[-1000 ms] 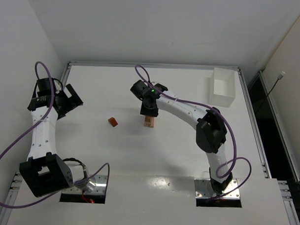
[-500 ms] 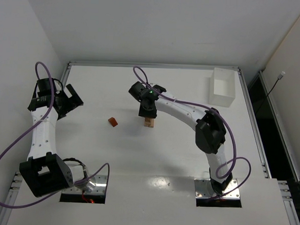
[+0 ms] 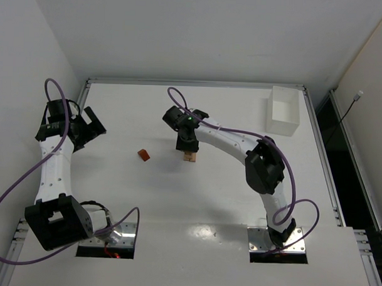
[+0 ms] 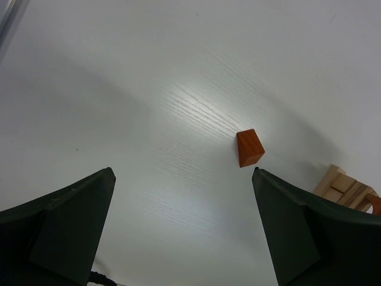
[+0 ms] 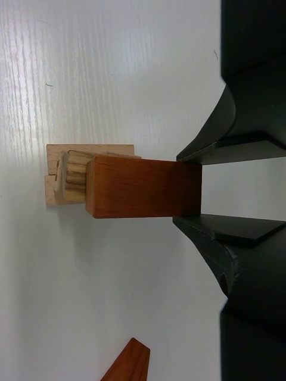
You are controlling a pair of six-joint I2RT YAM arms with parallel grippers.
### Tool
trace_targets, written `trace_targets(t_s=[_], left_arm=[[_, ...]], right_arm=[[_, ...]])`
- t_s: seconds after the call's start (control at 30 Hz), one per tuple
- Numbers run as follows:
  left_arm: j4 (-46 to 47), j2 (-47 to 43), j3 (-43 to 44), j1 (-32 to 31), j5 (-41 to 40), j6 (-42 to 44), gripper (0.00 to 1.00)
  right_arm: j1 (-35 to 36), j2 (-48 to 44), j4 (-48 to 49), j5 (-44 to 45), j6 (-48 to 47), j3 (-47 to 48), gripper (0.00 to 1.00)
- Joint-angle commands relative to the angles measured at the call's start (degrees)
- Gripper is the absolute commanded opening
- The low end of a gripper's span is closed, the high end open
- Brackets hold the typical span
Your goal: Build the wood block tower
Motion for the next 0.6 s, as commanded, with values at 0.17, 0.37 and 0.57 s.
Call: trace_targets(t_s=[0.17, 0.37, 0.57], left_arm=[[1.55, -1.47, -0.84, -0.47, 1.23, -0.96, 1.00], [2.08, -1.47, -1.36, -0.47, 1.23, -0.96, 1.00], [2.08, -1.47, -1.36, -0.47, 1.76, -0.96, 1.00]], right_arm=[[-0.30, 0.67, 1.13, 0.87, -0.45, 1.15, 0.00], [-0.83, 0.67, 1.66, 1.48, -1.07, 1.68, 0.00], [-0.83, 0.67, 2.71, 2.01, -2.83, 2.29, 0.00]])
